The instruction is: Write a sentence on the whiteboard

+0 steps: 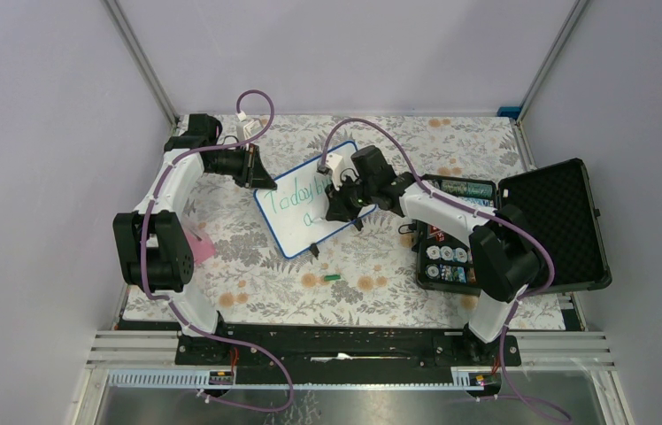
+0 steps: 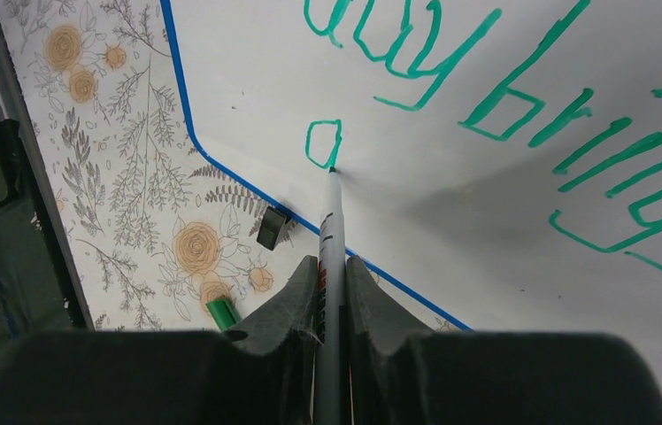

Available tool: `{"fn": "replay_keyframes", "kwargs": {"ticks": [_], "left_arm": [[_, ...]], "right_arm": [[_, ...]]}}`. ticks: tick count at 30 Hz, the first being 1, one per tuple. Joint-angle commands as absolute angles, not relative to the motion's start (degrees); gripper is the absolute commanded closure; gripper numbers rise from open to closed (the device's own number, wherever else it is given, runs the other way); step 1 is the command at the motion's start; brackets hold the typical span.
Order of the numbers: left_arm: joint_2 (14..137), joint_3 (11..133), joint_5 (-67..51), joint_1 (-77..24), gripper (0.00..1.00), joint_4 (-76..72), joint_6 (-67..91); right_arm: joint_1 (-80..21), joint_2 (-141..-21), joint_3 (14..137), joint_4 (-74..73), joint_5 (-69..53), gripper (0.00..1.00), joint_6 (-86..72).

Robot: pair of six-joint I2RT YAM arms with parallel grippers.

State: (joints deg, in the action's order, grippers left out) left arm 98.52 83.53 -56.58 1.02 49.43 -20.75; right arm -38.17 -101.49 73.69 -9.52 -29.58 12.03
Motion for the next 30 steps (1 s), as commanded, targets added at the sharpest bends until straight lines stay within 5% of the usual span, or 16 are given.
{"fn": "replay_keyframes", "kwargs": {"ticks": [1,30], "left_arm": [[99.1,85.5,-54.6,0.8,1.00,48.6,-21.4],[98.9,85.2,-54.3,0.8,1.00,48.5,-21.8]], "right_arm": [[-37.7,-100.1,72.5,-8.3,-29.2,1.00,13.3],[-41.5,-98.9,74.3,-8.5,-33.5,1.00,11.0]]}}
